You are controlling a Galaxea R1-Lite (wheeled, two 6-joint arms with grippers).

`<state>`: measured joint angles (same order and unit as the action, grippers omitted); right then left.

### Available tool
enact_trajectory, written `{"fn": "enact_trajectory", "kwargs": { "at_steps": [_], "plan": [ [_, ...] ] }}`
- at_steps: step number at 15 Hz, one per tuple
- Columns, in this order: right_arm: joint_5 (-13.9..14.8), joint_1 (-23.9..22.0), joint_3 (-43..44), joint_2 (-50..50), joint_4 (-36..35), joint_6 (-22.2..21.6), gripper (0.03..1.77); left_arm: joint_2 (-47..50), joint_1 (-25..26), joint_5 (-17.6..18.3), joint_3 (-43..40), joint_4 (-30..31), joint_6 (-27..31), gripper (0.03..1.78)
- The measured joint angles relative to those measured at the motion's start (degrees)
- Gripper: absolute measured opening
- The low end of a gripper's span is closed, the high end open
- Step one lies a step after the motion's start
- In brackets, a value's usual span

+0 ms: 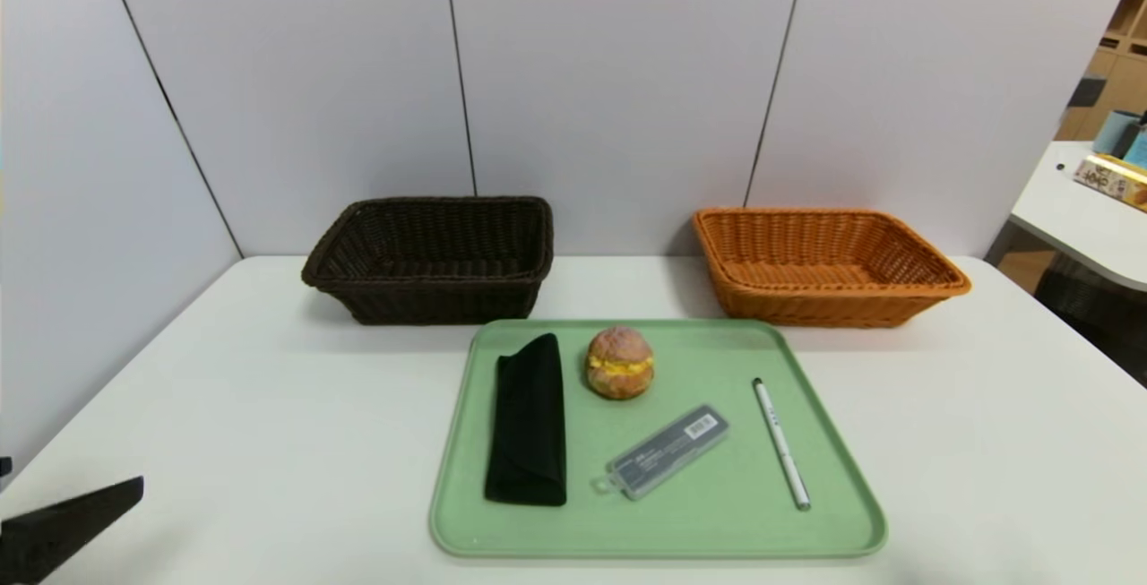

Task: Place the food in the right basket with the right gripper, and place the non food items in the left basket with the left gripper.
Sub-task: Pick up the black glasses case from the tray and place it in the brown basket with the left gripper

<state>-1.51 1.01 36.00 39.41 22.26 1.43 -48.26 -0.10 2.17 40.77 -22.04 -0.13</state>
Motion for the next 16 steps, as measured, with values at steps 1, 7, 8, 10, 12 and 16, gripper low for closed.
{"fn": "enact_trajectory", "kwargs": {
  "at_steps": [1, 7, 8, 10, 12, 16],
  "plan": [
    [-0.06, 0.02, 2.69, 3.86, 1.08, -0.06, 1.69, -3.3, -0.04, 0.0, 3.46, -1.13, -0.49, 1.69],
    [-4.08, 5.62, 16.42, 21.64, 3.39, -0.72, 1.69, -18.27, -14.48, -0.02, 20.66, -6.21, -7.11, 1.69],
    [-4.41, 8.68, 17.52, 23.3, 3.32, -0.83, 1.69, -20.42, -18.07, -0.05, 22.25, -6.16, -7.85, 1.69],
    [-4.63, 15.88, 19.43, 26.47, 2.93, -1.52, 1.69, -25.44, -25.26, -0.16, 24.89, -5.92, -9.46, 1.69],
    [-4.57, 21.57, 22.15, 29.77, 2.68, -2.36, 1.69, -30.48, -30.49, -0.35, 27.59, -5.35, -10.17, 1.69],
    [-4.5, 24.26, 26.19, 34.87, 2.55, -3.33, 1.69, -38.32, -35.86, -1.27, 34.49, -5.52, -14.82, 1.69]
  ]
}}
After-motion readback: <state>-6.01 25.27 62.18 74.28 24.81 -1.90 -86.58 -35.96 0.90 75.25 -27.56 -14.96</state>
